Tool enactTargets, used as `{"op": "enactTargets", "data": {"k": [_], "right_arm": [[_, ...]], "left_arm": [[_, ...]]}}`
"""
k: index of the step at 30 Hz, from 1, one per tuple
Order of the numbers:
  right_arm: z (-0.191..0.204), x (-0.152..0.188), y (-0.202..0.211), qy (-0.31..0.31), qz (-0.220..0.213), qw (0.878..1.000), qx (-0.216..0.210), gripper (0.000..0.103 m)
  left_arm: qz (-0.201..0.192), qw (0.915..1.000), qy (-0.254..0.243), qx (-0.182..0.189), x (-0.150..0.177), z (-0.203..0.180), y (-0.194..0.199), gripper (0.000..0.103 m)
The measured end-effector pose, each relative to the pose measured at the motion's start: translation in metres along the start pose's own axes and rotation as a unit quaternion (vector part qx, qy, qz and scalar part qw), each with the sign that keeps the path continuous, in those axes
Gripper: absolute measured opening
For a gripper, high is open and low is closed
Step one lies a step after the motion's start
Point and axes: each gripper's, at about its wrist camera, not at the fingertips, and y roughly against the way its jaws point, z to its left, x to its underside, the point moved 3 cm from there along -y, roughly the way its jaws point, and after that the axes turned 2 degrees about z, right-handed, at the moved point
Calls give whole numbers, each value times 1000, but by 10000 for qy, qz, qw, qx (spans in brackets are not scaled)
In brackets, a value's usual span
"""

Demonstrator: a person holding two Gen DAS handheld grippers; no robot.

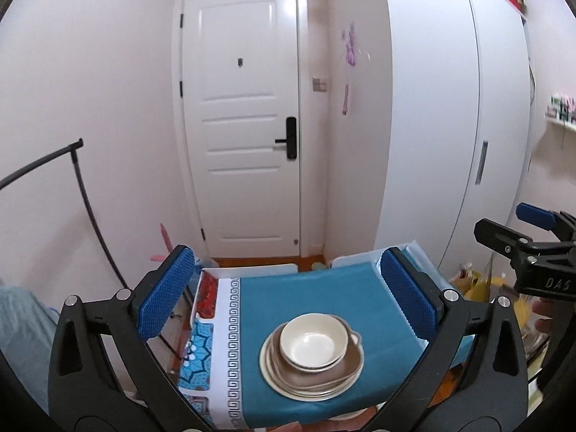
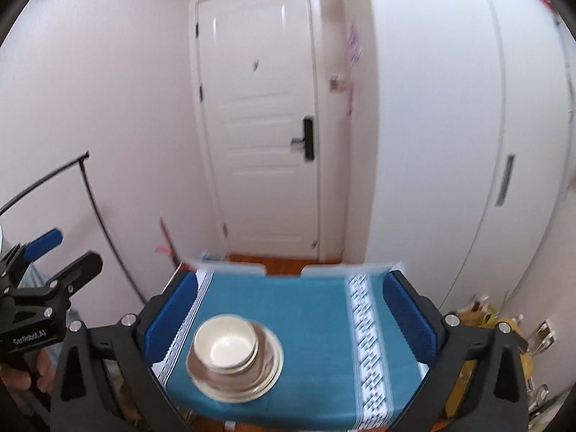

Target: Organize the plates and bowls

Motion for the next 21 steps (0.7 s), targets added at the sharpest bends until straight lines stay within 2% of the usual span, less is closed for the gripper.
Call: {"op": "enactTargets", "data": {"k": [2,6,21], "right_arm": [[-2,-1,4,72,-100,9998,172,102],[-4,4,10,56,-180,9997,185,102],[-7,5,17,-68,-197,9995,232,102]], "left_arm": [[-55,9999,106,26,1,0,5,103],[-240,9993,258,-147,1,5,19,103],[-311,9991,200,-216,4,3,33,103]]}}
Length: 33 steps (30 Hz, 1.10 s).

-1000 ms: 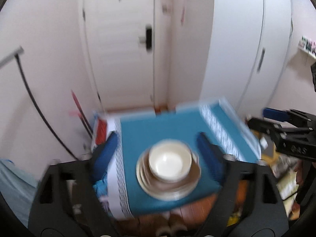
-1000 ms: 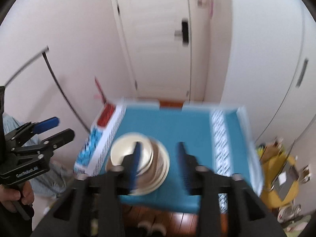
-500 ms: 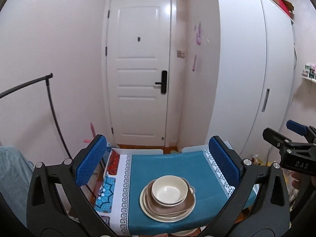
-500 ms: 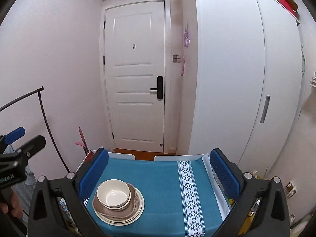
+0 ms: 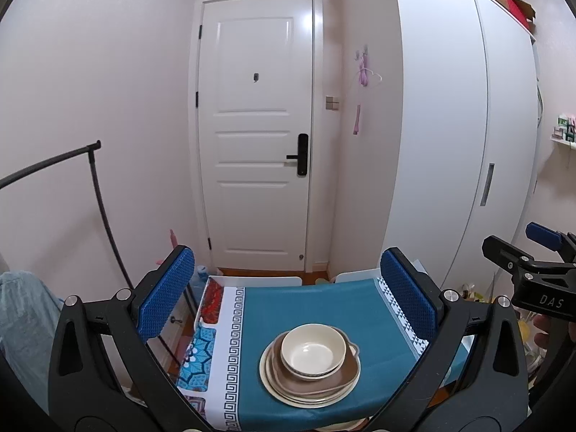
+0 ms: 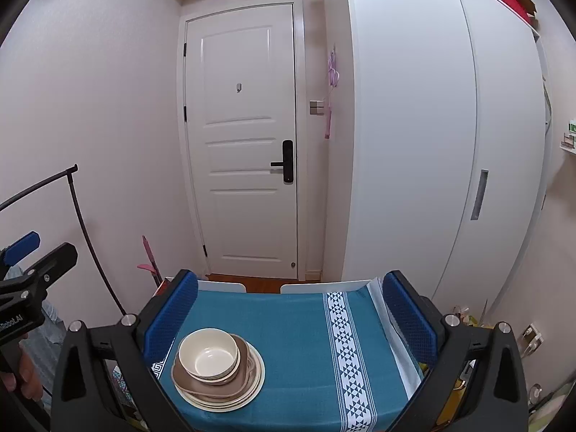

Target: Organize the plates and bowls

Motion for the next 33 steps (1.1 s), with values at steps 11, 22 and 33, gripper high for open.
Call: {"op": "enactTargets", "data": {"k": [11,22,33], "right_arm": [[4,-1,-1,1,35,10000,42,102],[3,-2,-6,-84,84,9999,41,102],[1,-5,-8,-71,43,9999,80,102]], "left_arm": [[-17,10000,-16,-14,0,3,-1,103],[-50,10000,-50,-17,0,2,-1,103],[-50,9999,-94,-48,3,-3,-1,103]]}}
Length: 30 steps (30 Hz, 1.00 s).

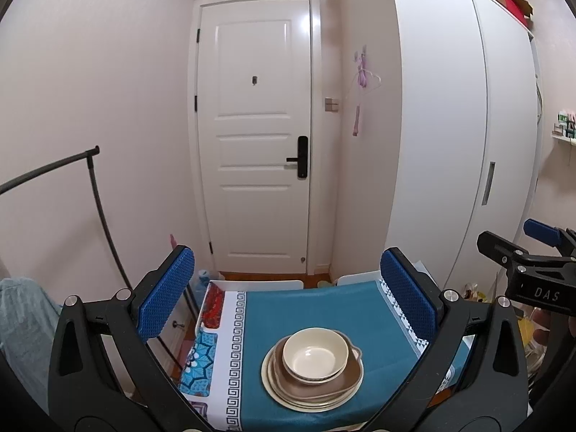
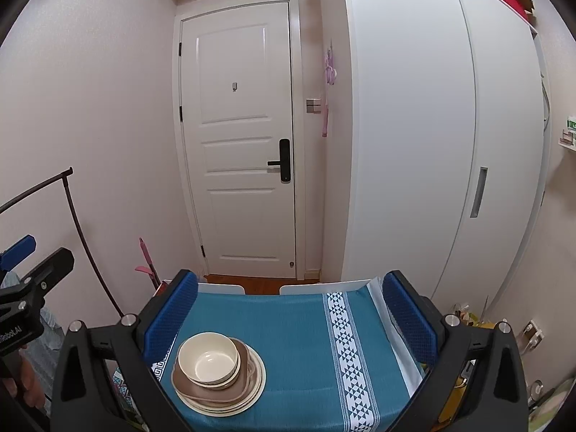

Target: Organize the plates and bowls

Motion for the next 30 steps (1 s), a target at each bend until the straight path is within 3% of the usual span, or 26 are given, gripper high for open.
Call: {"op": "enactTargets", "data": {"k": [30], "right_arm": [[0,-4,-12,-11,20,10000,16,102]], "left_arm": [[-88,9999,-25,-89,-2,13,-12,103]]}}
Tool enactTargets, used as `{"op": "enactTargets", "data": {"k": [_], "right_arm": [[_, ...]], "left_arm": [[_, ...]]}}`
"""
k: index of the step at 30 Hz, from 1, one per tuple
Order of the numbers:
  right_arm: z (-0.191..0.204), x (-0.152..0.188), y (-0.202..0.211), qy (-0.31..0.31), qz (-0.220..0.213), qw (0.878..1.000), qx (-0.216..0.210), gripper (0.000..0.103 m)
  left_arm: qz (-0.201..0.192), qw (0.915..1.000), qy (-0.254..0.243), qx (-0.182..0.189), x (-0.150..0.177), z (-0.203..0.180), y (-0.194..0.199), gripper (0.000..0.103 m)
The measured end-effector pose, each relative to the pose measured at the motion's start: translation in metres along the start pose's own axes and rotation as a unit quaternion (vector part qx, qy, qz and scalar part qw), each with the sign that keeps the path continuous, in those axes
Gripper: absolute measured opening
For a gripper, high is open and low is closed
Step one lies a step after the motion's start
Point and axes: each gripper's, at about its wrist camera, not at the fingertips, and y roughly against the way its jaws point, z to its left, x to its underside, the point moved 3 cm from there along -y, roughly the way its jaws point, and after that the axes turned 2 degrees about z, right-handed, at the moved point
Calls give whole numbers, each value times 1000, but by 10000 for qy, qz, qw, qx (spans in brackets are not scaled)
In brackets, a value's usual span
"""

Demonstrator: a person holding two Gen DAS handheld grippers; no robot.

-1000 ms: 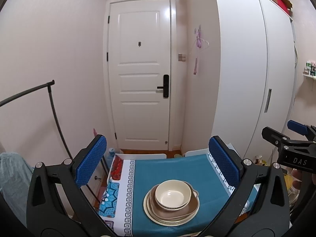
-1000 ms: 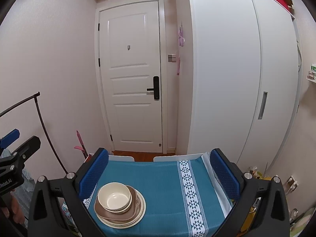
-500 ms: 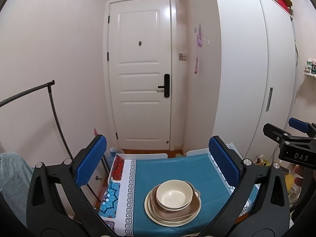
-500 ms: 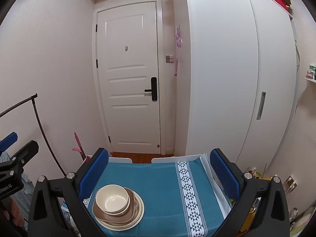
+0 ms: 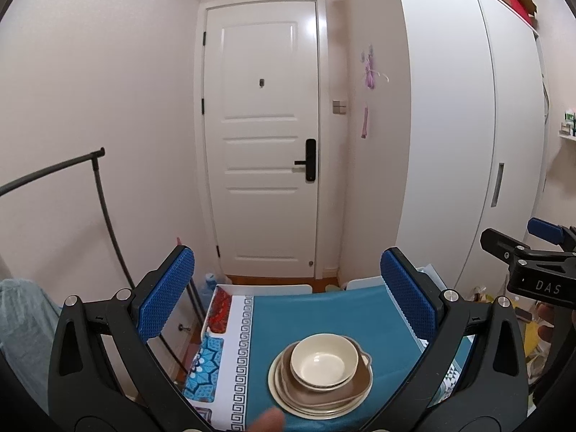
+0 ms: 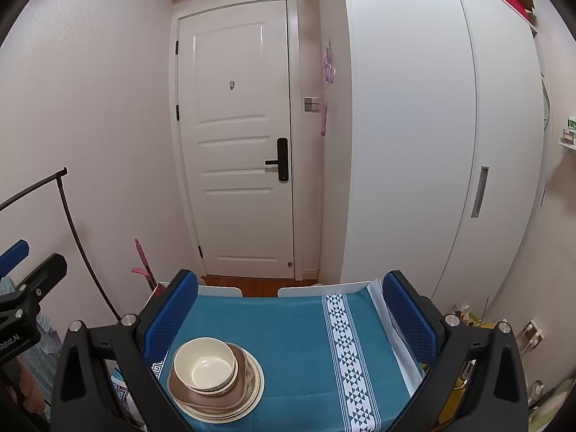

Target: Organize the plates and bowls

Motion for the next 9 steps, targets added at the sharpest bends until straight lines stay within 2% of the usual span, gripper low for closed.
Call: {"op": "enactTargets", "data": {"k": [9], "right_arm": [[0,0,-9,-20,57,10000,7,102]], "left_arm": [[-33,9999,-129,-11,-1,-3,-12,103]]}}
